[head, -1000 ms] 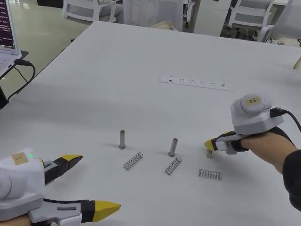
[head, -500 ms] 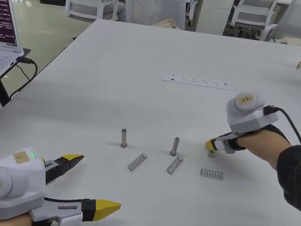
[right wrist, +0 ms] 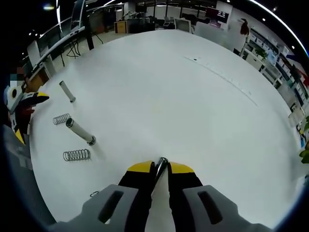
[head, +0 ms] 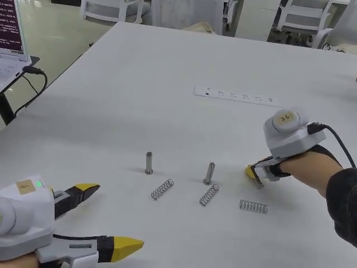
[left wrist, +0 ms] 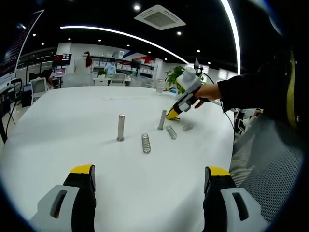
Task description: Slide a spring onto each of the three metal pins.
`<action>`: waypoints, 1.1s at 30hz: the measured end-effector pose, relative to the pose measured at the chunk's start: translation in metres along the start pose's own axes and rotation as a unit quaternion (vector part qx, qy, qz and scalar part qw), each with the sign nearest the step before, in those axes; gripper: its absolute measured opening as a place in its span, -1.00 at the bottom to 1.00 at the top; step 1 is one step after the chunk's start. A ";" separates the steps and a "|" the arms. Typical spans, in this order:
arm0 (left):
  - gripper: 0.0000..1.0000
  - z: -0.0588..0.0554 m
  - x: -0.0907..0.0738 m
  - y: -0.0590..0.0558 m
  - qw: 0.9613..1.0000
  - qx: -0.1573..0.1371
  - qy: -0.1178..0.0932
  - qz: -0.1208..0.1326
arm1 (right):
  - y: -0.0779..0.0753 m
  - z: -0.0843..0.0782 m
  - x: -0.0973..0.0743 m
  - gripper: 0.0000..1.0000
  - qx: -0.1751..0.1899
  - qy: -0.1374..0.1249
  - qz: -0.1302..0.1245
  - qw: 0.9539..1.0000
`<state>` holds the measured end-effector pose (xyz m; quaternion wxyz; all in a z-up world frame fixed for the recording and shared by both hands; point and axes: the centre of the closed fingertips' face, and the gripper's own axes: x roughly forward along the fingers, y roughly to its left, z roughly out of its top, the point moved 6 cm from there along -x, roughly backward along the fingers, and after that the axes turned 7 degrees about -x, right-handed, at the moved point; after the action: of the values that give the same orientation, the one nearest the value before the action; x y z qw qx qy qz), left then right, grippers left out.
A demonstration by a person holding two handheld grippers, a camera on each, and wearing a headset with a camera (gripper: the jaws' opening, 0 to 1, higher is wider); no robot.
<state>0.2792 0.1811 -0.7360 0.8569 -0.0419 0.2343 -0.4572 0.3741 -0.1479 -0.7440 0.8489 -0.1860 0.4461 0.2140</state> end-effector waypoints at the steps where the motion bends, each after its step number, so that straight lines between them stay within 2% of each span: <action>1: 0.82 0.000 0.000 0.000 1.000 0.000 0.001 0.000 | 0.000 0.001 0.000 -0.82 -0.003 0.002 0.000 1.000; 6: 0.81 0.001 -0.001 0.000 1.000 -0.001 -0.001 0.001 | -0.003 0.004 0.002 -0.83 0.004 0.016 0.003 1.000; 15: 0.80 0.000 -0.001 0.000 1.000 0.000 0.000 0.002 | -0.002 0.003 0.000 -0.87 0.011 0.023 0.009 1.000; 24: 0.79 0.002 -0.001 0.001 1.000 0.002 0.000 0.000 | 0.000 0.002 -0.002 -0.89 0.007 0.014 0.011 1.000; 33: 0.78 0.003 -0.001 0.000 1.000 0.004 0.001 -0.003 | 0.002 0.007 -0.015 -0.89 0.004 -0.004 0.005 1.000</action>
<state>0.2801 0.1813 -0.7328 0.8556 -0.0389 0.2329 -0.4605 0.3698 -0.1456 -0.7285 0.8505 -0.1796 0.4441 0.2173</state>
